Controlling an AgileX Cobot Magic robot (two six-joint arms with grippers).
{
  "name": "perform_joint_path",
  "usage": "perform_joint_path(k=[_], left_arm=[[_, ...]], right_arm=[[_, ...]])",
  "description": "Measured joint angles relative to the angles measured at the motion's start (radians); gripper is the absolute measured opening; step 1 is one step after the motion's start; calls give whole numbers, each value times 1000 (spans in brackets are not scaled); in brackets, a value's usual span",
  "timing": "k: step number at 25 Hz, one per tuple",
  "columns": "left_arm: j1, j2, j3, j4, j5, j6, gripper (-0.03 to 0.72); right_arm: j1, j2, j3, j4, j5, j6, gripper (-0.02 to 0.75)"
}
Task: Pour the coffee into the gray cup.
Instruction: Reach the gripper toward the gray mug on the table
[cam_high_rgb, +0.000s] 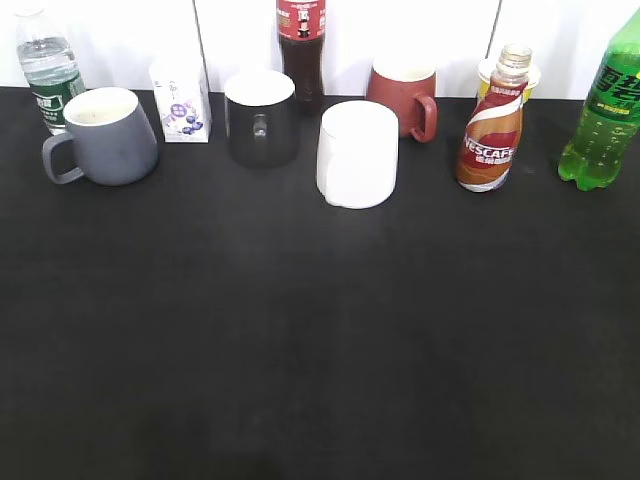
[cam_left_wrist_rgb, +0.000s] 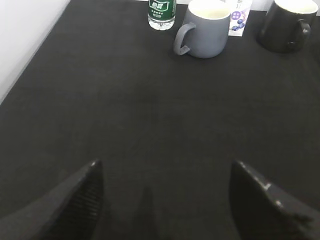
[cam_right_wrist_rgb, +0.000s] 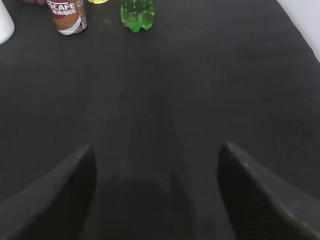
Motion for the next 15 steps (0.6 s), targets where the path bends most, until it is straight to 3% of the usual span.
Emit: perform_joint_path(k=[7, 15], left_arm=[[0, 0, 0, 0, 0, 0, 589], [0, 0, 0, -4, -1, 0, 475]], right_arm=[[0, 0, 0, 0, 0, 0, 591], [0, 0, 0, 0, 0, 0, 591]])
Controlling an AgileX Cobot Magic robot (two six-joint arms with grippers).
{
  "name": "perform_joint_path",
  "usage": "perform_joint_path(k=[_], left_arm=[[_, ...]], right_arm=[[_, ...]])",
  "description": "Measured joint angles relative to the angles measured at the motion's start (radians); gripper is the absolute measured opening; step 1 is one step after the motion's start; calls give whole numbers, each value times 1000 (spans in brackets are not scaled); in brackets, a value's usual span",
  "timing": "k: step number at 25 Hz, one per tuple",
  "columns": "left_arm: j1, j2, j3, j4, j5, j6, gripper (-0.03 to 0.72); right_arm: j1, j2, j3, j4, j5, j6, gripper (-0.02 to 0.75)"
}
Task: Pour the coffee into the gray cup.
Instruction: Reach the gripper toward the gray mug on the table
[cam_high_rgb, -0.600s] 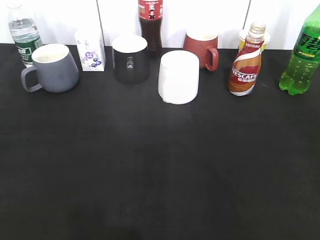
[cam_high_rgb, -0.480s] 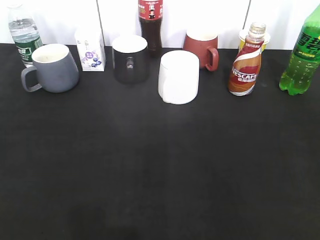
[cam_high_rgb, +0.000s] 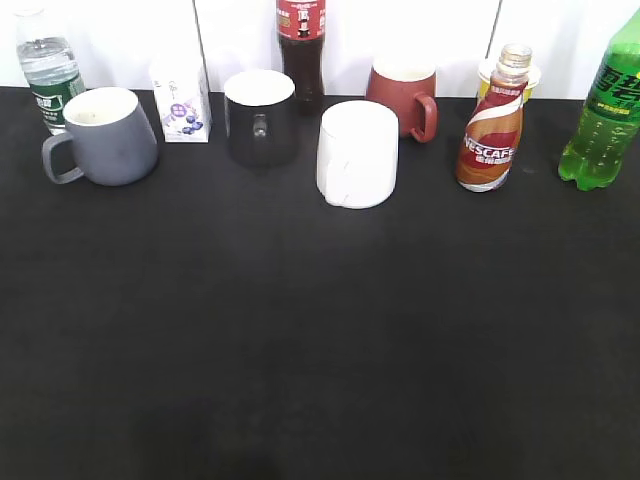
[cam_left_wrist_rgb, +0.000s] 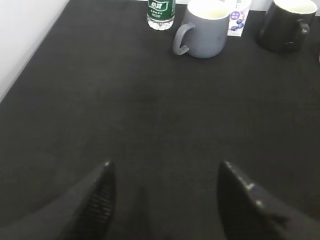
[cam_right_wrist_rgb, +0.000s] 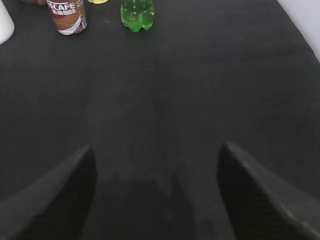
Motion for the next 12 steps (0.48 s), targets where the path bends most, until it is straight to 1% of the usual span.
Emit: perform_joint_path(k=[2, 3, 5, 7, 10, 12], left_arm=[[0, 0, -14, -1, -36, 0, 469], [0, 0, -19, -2, -111, 0, 469], [0, 0, -22, 15, -304, 0, 469], [0, 47, 2, 36, -502, 0, 469], [0, 187, 80, 38, -816, 0, 462], [0, 317, 108, 38, -991, 0, 459]], right_arm=[[0, 0, 0, 0, 0, 0, 591], [0, 0, 0, 0, 0, 0, 591], [0, 0, 0, 0, 0, 0, 590], [0, 0, 0, 0, 0, 0, 590], [0, 0, 0, 0, 0, 1, 591], [0, 0, 0, 0, 0, 0, 590]])
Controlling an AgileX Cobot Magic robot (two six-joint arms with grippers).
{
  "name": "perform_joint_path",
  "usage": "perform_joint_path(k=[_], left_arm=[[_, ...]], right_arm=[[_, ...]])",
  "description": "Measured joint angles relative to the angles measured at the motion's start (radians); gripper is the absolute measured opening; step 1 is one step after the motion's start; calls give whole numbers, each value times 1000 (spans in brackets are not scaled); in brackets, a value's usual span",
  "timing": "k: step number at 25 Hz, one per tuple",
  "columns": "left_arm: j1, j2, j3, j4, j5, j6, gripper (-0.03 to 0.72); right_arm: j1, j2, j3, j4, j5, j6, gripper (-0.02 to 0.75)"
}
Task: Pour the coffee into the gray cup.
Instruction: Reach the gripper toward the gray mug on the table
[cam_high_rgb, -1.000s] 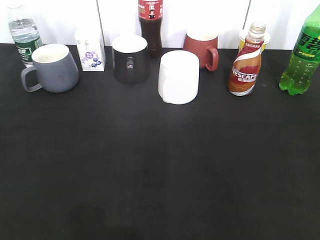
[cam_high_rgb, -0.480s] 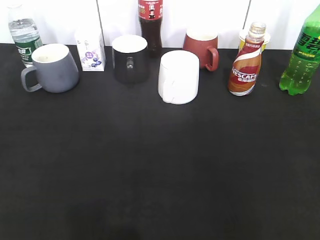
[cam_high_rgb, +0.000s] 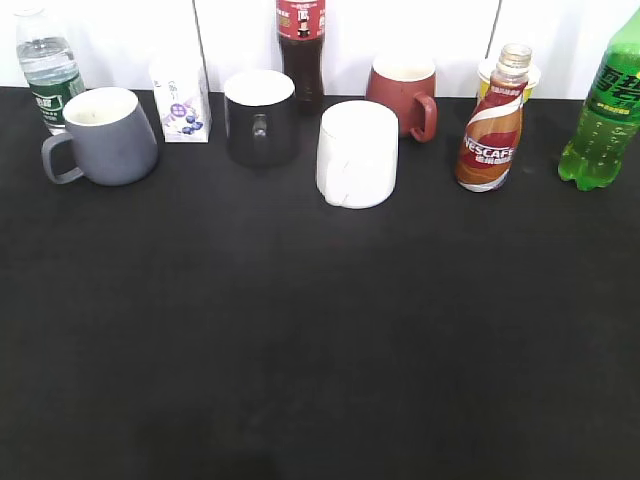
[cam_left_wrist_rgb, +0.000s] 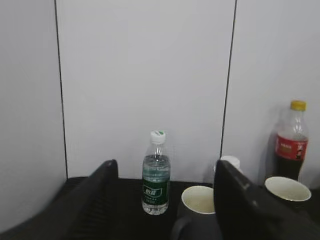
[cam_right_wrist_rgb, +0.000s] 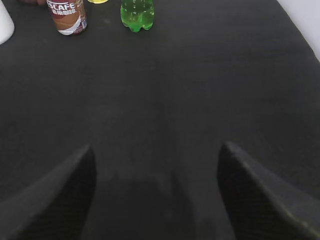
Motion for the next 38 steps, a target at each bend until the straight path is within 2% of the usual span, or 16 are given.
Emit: perform_joint_path(k=[5, 13, 18, 22, 29, 33, 38], left_arm=[[0, 384, 59, 15, -394, 0, 435], [0, 1002, 61, 27, -807, 0, 435], [0, 1355, 55, 102, -1059, 0, 435], [0, 1513, -44, 85, -1105, 0, 435], [5, 1658, -253, 49, -1082, 0, 432], [58, 1678, -284, 32, -1056, 0, 370], [97, 1717, -322, 139, -1096, 0, 331]], right_arm=[[0, 0, 0, 0, 0, 0, 590], [0, 0, 0, 0, 0, 0, 591], [0, 0, 0, 0, 0, 0, 590], [0, 0, 0, 0, 0, 1, 591], [0, 0, 0, 0, 0, 0, 590], [0, 0, 0, 0, 0, 0, 590], [0, 0, 0, 0, 0, 1, 590]])
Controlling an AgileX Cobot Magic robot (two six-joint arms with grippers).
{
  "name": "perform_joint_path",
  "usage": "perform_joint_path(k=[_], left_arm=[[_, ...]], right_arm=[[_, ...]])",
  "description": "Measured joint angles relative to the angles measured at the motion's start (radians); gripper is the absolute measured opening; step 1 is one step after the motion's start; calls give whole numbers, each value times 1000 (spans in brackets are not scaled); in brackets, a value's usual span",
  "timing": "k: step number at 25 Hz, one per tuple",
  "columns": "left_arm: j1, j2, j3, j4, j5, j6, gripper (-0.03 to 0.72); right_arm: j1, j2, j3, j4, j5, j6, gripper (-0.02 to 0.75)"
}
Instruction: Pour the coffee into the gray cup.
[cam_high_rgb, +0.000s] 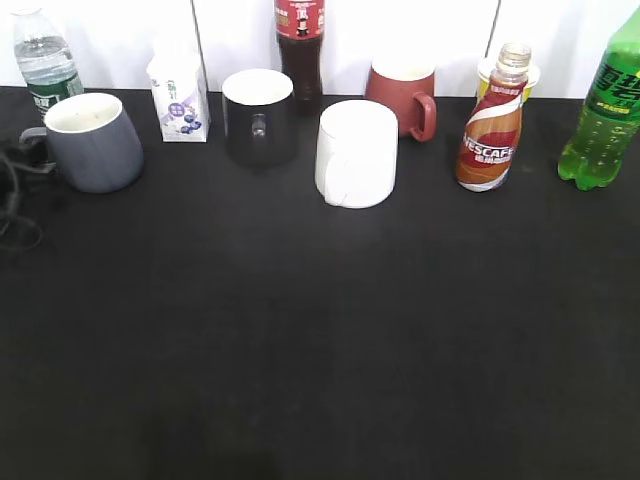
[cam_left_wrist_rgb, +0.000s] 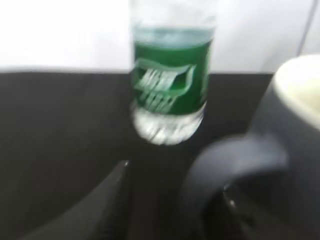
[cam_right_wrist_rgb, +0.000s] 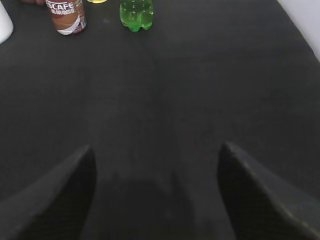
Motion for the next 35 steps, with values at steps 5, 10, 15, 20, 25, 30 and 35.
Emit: perform_joint_path(k=[5, 10, 15, 20, 25, 30, 35], left_arm=[[0, 42, -104, 68, 39, 0, 219], [2, 49, -111, 168, 46, 9, 43], [2, -17, -52, 201, 48, 11, 38], [2, -243, 113, 202, 34, 13, 38], [2, -501, 289, 259, 34, -57, 38], [-2, -681, 370, 421, 46, -191, 38], [-189, -695, 371, 453, 117, -222, 38]], right_arm=[[0, 0, 0, 0, 0, 0, 590], [0, 0, 0, 0, 0, 0, 591], [0, 0, 0, 0, 0, -2, 589], [0, 0, 0, 0, 0, -1, 590], [0, 0, 0, -1, 0, -1, 590], [0, 0, 0, -3, 0, -1, 589], [0, 0, 0, -3, -1, 0, 590]])
